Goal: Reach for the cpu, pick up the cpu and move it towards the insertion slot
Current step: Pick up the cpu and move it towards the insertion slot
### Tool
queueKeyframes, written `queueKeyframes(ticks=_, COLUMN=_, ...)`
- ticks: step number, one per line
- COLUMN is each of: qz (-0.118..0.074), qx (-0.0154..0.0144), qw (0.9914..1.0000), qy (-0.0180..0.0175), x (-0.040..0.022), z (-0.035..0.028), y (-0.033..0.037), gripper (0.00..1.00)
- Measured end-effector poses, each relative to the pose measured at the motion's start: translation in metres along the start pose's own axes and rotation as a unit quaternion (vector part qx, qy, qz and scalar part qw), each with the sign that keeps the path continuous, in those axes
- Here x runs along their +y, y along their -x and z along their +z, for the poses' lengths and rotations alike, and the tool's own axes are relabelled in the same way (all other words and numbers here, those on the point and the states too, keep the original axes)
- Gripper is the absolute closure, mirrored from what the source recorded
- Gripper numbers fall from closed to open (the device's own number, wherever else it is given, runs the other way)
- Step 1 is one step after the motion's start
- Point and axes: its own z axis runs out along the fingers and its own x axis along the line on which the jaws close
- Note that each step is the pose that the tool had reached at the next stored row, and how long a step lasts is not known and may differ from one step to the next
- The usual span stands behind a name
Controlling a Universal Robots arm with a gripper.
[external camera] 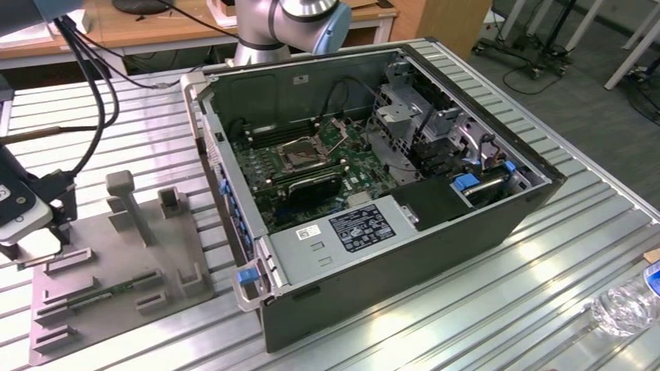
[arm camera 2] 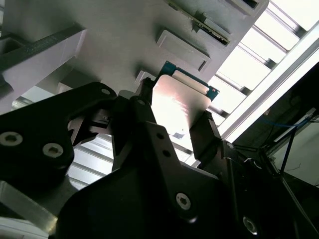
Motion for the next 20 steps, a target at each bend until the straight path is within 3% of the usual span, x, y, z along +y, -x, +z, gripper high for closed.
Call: queueKeyframes(ticks=20, qz=0.0, qx=-0.0001, qw=1.0, qy=0.0001, x=0.0005, z=-0.0077, y=0.0, gripper=0.46)
